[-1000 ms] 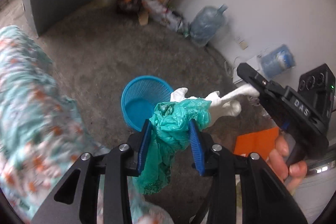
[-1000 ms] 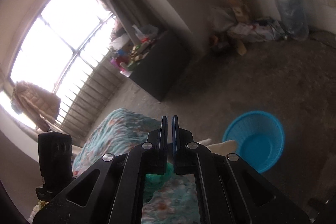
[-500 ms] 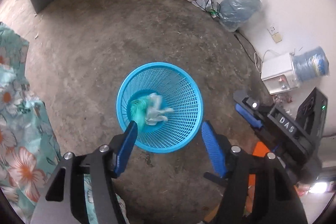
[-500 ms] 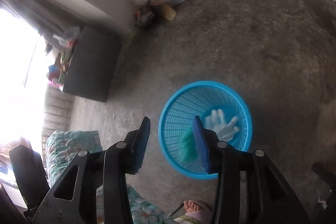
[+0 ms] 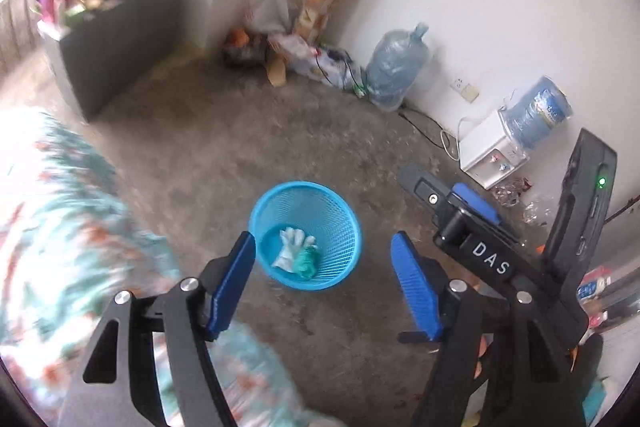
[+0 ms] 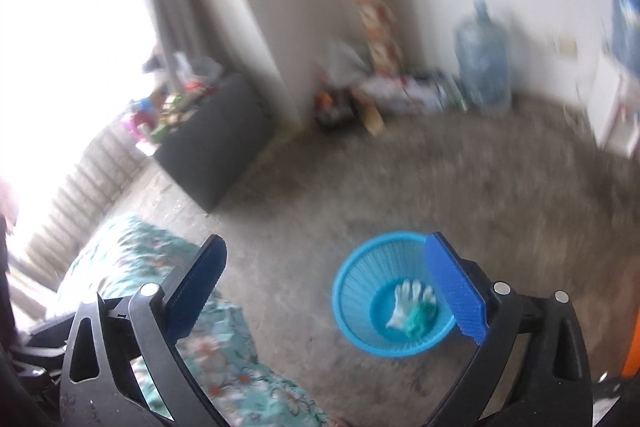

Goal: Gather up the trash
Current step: 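Move both tools back to the trash on the quilt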

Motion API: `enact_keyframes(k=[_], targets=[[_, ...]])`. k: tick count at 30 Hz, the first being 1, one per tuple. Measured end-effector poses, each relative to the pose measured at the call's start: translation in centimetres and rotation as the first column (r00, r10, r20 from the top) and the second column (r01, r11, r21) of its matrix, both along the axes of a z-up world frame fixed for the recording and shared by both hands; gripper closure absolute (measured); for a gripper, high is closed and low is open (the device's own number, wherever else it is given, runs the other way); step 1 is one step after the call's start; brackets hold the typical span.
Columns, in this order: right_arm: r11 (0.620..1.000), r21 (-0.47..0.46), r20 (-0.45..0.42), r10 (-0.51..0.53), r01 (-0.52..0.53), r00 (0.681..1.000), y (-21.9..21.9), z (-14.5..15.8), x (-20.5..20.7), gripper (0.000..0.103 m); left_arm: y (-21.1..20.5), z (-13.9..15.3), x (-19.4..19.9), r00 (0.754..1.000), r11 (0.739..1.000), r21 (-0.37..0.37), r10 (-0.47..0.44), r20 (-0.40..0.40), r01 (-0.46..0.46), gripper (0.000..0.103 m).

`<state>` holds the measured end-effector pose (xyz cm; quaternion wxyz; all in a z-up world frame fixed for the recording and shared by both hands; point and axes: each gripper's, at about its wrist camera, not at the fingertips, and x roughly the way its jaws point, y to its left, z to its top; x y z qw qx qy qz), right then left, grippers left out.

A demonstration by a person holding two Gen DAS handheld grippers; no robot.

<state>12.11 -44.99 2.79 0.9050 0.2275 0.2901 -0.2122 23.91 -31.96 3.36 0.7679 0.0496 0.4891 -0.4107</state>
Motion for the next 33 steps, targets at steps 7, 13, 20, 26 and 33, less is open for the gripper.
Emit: enact_keyframes(k=[7,13,20,26,33], targets=[[0.972,-0.194,-0.036,0.13,-0.135,0.991,8.9,4.1,-0.6,0.008,12.7,6.0,-2.9,0.981,0.982,-0.086,0.176,0.078,-0.169,0.025],[0.897,-0.32,-0.054,0.305,-0.306,0.951,15.9,5.6,-0.6,0.008,24.4,9.0,-5.7,0.926,0.929,-0.171,0.353,0.133,-0.329,0.014],[0.793,-0.409,-0.049,0.474,-0.451,0.879,22.5,7.2,-0.5,0.008,35.3,10.3,-9.2,0.829,0.85,-0.205,0.523,0.201,-0.486,0.006],[0.72,-0.337,0.033,0.652,-0.606,0.757,26.0,8.7,-0.8,0.008,43.3,9.5,-11.6,0.758,0.77,-0.233,0.633,0.156,-0.595,0.006],[0.63,-0.377,0.024,0.74,-0.679,0.672,31.4,9.7,-0.8,0.008,48.7,8.4,-13.4,0.688,0.687,-0.252,0.719,0.097,-0.682,0.006]])
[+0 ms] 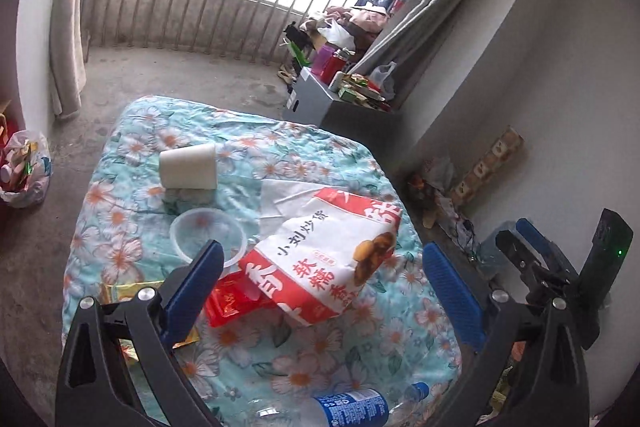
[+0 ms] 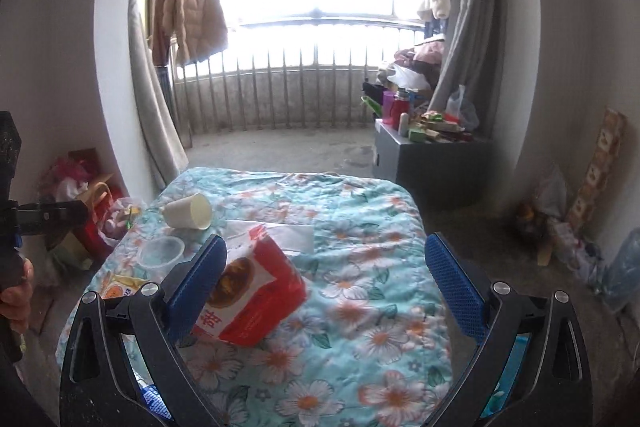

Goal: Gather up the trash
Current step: 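Move both tools back to the trash on the quilt, then grasp the yellow Enaak packet with the left tool while the right grasps the clear bowl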

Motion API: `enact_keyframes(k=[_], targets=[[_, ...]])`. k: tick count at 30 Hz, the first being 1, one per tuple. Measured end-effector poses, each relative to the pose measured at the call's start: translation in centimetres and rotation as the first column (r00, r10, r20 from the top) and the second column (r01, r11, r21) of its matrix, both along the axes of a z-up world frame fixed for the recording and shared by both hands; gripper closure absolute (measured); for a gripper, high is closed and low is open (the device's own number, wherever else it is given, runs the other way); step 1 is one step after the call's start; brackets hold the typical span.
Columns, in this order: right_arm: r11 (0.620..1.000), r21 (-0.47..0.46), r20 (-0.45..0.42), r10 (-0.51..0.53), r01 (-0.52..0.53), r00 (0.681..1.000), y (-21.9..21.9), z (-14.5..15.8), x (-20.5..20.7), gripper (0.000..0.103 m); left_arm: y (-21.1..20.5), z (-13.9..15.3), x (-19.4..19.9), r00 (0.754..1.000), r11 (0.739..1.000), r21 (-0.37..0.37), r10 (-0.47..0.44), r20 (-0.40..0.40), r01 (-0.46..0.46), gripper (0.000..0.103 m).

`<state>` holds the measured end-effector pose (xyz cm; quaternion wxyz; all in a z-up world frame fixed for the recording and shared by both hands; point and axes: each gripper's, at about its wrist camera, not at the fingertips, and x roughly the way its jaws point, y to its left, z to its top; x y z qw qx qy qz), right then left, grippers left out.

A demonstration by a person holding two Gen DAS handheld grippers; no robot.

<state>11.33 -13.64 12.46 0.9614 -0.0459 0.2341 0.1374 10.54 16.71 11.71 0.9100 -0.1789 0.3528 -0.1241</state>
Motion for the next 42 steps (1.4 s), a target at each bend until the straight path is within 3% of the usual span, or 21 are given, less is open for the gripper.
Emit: enact_keyframes(k=[11,15,20,25,31,35,38,42], targets=[[0.989,0.037,-0.056,0.147,-0.145,0.988,6.6,-1.0,0.0,0.008,5.3,-1.7,-3.4,0.995,0.996,-0.044,0.085,0.052,-0.083,0.006],[0.974,0.095,-0.115,0.214,-0.204,0.97,8.3,-1.2,1.1,0.008,7.4,-3.2,-4.4,0.991,0.993,-0.009,0.117,0.058,-0.117,0.006],[0.944,0.175,-0.227,0.315,-0.28,0.922,11.1,-2.1,3.1,0.008,9.9,-5.8,-5.2,0.986,0.987,0.003,0.163,0.025,-0.163,0.006],[0.906,0.245,-0.331,0.412,-0.345,0.849,14.1,-3.3,4.9,0.012,11.0,-9.4,-4.8,0.985,0.986,0.02,0.165,-0.048,-0.164,0.006],[0.882,0.356,-0.5,0.458,-0.308,0.735,15.9,-5.8,8.5,0.026,12.2,-14.5,-3.1,0.958,0.98,-0.04,0.179,-0.225,-0.193,0.022],[0.902,0.333,-0.589,0.426,-0.275,0.686,17.1,-7.7,11.1,0.037,12.5,-17.2,-2.2,0.928,0.977,-0.025,0.192,-0.319,-0.211,0.035],[0.912,0.301,-0.639,0.41,-0.278,0.651,18.4,-9.0,12.4,0.043,12.2,-17.6,-2.2,0.929,0.978,0.007,0.2,-0.312,-0.208,0.038],[0.925,0.237,-0.676,0.377,-0.298,0.632,20.4,-10.5,13.7,0.049,11.6,-17.6,-2.2,0.926,0.975,0.068,0.221,-0.305,-0.21,0.045]])
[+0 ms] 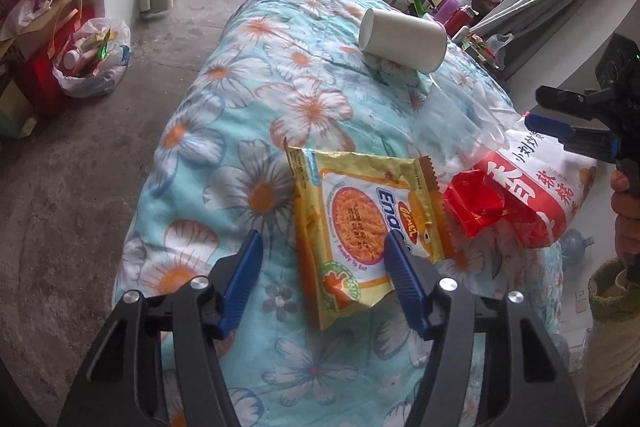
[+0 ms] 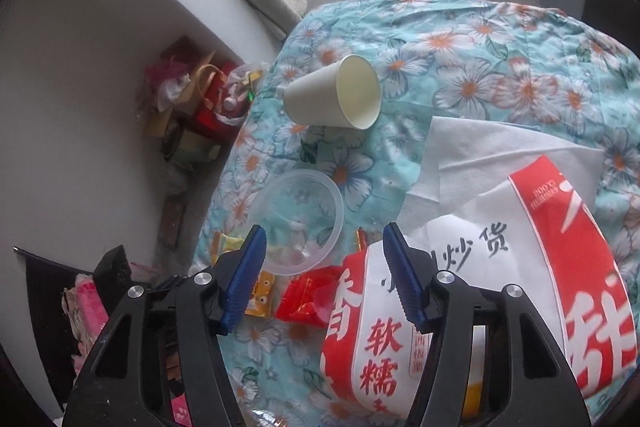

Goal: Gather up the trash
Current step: 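Grasp the yellow Enaak packet with the left tool while the right grasps the clear bowl, then carry the yellow packet and clear bowl toward the blue wastebasket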

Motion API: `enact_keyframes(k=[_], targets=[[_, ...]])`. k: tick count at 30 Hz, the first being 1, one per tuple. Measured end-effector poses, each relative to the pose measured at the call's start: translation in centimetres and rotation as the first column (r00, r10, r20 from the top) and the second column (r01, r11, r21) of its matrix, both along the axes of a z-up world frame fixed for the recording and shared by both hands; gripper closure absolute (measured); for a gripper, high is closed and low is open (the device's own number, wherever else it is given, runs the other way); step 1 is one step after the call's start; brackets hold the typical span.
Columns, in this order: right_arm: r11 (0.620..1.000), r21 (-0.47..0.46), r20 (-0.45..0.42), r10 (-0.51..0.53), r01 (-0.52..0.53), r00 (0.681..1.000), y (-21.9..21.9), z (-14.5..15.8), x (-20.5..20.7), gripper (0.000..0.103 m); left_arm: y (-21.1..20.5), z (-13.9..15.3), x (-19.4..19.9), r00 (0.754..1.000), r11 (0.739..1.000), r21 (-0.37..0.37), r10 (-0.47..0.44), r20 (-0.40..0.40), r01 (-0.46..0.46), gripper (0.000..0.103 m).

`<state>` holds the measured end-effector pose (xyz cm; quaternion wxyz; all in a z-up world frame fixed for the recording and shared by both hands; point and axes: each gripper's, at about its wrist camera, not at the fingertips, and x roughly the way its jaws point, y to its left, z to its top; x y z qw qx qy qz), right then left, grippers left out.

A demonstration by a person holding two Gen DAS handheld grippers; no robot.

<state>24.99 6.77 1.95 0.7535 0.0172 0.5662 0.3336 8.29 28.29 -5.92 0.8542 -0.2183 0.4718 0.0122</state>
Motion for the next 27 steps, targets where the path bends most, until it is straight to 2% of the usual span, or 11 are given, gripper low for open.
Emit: enact_keyframes(k=[4,5,7,9,12,16,22,27], targets=[[0.998,-0.062,-0.019,0.005,-0.006,1.0,1.1,-1.5,1.4,0.056,-0.3,0.2,0.0,1.0,0.999,0.05,0.011,0.0,-0.011,0.056],[0.997,-0.074,-0.025,0.007,-0.009,1.0,1.3,-1.9,1.7,0.058,-0.2,0.2,-0.1,1.0,0.998,0.062,0.015,0.001,-0.015,0.062],[0.996,-0.093,-0.035,0.014,-0.018,0.999,1.7,-2.5,2.1,0.062,-0.3,0.2,-0.2,1.0,0.996,0.084,0.022,0.004,-0.023,0.068],[0.993,-0.113,-0.04,0.023,-0.027,0.999,2.1,-3.0,2.2,0.065,-0.3,0.2,-0.2,1.0,0.996,0.088,0.027,0.011,-0.028,0.077],[0.989,-0.142,-0.05,0.038,-0.044,0.998,2.6,-3.7,2.4,0.076,-0.2,0.3,-0.3,0.999,0.995,0.09,0.036,0.019,-0.038,0.084],[0.986,-0.154,-0.063,0.049,-0.059,0.997,2.9,-4.2,2.4,0.094,0.2,0.3,-0.4,0.998,0.997,0.066,0.049,0.031,-0.051,0.088],[0.989,-0.131,-0.05,0.056,-0.062,0.997,2.8,-3.3,2.3,0.099,0.6,0.8,-0.6,0.996,0.997,0.035,0.063,0.063,-0.065,0.092],[0.993,-0.097,-0.018,0.063,-0.064,0.998,3.2,-1.8,1.9,0.099,0.8,2.4,-0.9,0.991,0.997,0.04,0.068,0.118,-0.073,0.094]])
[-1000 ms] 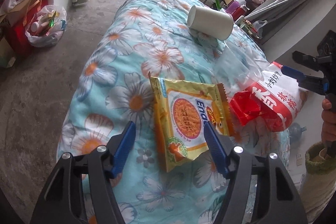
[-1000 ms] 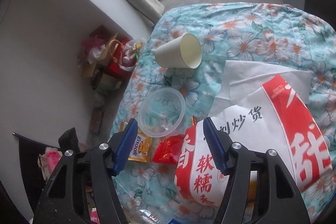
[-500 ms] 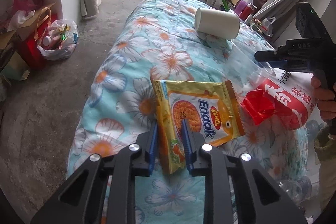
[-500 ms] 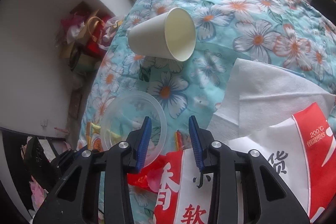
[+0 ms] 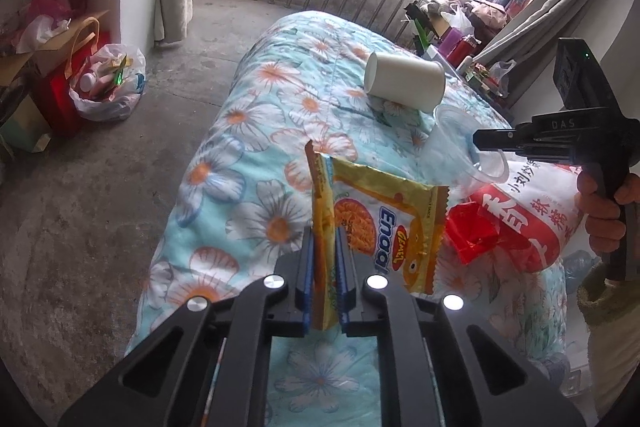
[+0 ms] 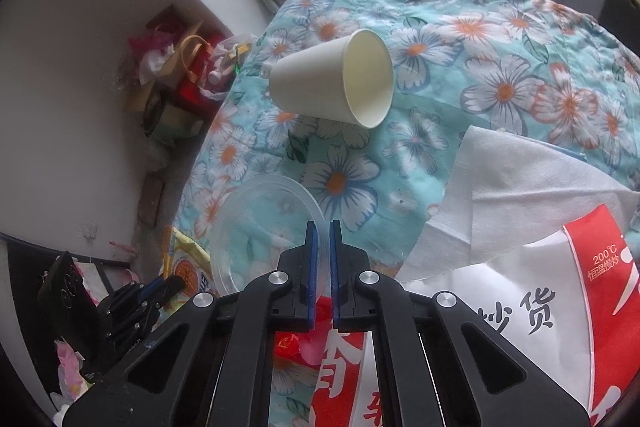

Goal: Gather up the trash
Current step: 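Carry the yellow packet and clear bowl toward the blue wastebasket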

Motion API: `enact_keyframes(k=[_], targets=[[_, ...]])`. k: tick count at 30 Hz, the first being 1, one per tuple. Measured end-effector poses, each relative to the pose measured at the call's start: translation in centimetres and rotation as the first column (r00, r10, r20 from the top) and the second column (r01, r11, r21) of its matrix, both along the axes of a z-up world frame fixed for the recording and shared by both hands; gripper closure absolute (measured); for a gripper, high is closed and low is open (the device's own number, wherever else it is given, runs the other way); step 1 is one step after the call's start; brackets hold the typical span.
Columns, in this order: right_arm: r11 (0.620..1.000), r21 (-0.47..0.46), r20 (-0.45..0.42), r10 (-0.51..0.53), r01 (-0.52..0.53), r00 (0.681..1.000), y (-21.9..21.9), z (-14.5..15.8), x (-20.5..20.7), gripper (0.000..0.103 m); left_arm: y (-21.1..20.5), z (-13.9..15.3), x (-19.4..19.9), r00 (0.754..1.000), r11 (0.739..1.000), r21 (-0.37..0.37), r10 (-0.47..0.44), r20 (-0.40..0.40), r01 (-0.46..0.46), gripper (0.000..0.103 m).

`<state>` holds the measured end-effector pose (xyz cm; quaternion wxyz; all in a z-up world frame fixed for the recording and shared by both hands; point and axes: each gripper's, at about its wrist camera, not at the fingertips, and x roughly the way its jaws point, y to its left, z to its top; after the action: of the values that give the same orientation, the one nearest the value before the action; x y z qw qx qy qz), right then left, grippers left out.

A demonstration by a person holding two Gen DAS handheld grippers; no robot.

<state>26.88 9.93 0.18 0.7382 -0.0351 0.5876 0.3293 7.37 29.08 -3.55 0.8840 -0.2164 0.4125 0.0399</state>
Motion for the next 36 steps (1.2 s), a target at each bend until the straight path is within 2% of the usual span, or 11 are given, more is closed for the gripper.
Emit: enact_keyframes(k=[11,18,23,28,32,36], targets=[[0.995,0.097,0.089,-0.004,-0.005,0.996,-1.1,5.0,-1.3,0.099,0.3,5.2,-0.8,0.99,0.999,0.029,0.013,0.142,-0.017,0.095],[0.985,0.174,0.164,-0.047,0.018,0.985,-4.1,9.0,-2.8,0.099,-1.7,9.7,-1.0,0.966,0.996,0.086,-0.049,0.252,0.028,0.095],[0.974,0.22,0.227,-0.109,0.058,0.968,-7.9,11.5,-4.2,0.099,-4.9,12.6,-0.1,0.938,0.984,0.138,-0.15,0.311,0.111,0.096],[0.956,0.263,0.277,-0.204,0.13,0.939,-13.0,13.3,-5.6,0.099,-9.0,14.7,1.5,0.9,0.959,0.188,-0.266,0.345,0.212,0.096],[0.933,0.289,0.297,-0.299,0.213,0.907,-17.9,13.6,-6.5,0.099,-13.2,15.9,3.3,0.862,0.928,0.217,-0.365,0.352,0.304,0.096],[0.894,0.321,0.29,-0.406,0.311,0.867,-23.3,13.2,-7.3,0.099,-18.1,16.6,5.4,0.818,0.882,0.249,-0.467,0.335,0.401,0.096]])
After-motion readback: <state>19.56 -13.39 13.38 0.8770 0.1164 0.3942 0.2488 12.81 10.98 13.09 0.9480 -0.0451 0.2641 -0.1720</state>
